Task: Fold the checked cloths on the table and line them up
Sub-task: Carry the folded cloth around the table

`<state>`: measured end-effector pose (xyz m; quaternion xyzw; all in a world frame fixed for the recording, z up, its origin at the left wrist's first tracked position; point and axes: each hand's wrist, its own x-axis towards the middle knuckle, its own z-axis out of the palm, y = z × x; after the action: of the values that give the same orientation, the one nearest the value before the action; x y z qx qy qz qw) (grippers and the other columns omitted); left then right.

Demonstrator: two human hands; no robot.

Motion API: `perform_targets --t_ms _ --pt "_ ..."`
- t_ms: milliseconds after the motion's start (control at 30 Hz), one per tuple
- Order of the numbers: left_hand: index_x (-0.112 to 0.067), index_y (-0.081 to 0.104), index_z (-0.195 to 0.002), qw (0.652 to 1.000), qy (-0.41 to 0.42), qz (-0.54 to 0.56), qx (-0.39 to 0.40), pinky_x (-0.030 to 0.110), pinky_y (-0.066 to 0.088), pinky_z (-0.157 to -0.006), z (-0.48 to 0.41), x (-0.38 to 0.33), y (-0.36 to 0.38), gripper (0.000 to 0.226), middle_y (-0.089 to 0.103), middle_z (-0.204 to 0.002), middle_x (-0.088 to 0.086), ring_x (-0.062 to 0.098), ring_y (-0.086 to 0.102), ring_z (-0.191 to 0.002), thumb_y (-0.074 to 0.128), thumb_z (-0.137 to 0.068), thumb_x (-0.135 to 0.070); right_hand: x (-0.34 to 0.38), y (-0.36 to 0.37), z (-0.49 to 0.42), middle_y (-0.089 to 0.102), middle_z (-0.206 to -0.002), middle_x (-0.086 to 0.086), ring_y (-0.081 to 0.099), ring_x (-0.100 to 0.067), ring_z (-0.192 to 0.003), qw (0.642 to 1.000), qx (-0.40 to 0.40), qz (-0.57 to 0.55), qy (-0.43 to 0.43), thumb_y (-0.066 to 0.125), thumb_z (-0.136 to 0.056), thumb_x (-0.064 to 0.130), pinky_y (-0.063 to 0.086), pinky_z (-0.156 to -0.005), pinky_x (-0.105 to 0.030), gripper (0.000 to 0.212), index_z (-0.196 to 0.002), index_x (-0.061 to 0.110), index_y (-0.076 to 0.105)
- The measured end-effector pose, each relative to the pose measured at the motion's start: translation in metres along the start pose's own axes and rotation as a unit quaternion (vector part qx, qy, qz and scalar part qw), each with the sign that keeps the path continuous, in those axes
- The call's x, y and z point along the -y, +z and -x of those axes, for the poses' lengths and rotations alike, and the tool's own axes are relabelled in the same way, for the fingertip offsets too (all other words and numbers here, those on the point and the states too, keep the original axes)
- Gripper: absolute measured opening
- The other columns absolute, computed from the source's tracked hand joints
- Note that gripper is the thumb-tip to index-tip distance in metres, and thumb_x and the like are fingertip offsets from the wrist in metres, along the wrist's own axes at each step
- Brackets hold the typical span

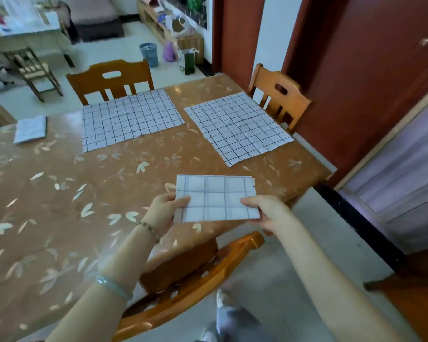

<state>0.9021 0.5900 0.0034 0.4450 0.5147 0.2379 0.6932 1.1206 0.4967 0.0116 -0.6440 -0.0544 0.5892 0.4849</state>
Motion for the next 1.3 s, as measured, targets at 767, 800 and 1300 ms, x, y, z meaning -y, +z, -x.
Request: perform_targets --t_ms 767,800,1300 --pt "0.000 0.066 -0.094 0.986 -0.019 -0.048 0.157 0.039 0.053 -0.065 0.028 0.035 0.402 0.016 0.071 -0.089 0.018 0.031 0.065 -0.077 0.050 -0.092 0.001 0.019 -0.396 0.073 0.072 -0.080 -0.009 0.068 -0.018 -0.072 0.964 -0.183 -0.109 -0.161 0.065 -0.082 -0.001 0.055 -0.059 -0.027 0.008 -0.086 0.004 0.069" --pt "0.000 0.066 -0.098 0.987 -0.023 -0.045 0.153 0.044 0.051 -0.074 0.029 0.038 0.418 0.016 0.069 -0.096 0.021 0.037 0.062 -0.086 0.051 -0.092 0.000 0.023 -0.413 0.072 0.072 -0.082 -0.009 0.068 -0.018 -0.073 0.965 -0.179 -0.107 -0.159 0.065 -0.082 -0.001 0.055 -0.057 -0.026 0.008 -0.088 0.003 0.069" --pt "-0.002 0.065 -0.100 0.991 -0.037 -0.037 0.124 0.050 0.037 -0.084 -0.023 0.040 0.555 0.014 0.063 -0.105 0.026 0.040 0.055 -0.096 0.056 -0.092 -0.008 0.085 -0.546 0.007 0.072 -0.084 -0.009 0.068 -0.022 -0.079 0.977 -0.156 -0.080 -0.121 0.065 -0.084 0.003 0.056 -0.069 -0.034 0.008 -0.087 0.008 0.071"
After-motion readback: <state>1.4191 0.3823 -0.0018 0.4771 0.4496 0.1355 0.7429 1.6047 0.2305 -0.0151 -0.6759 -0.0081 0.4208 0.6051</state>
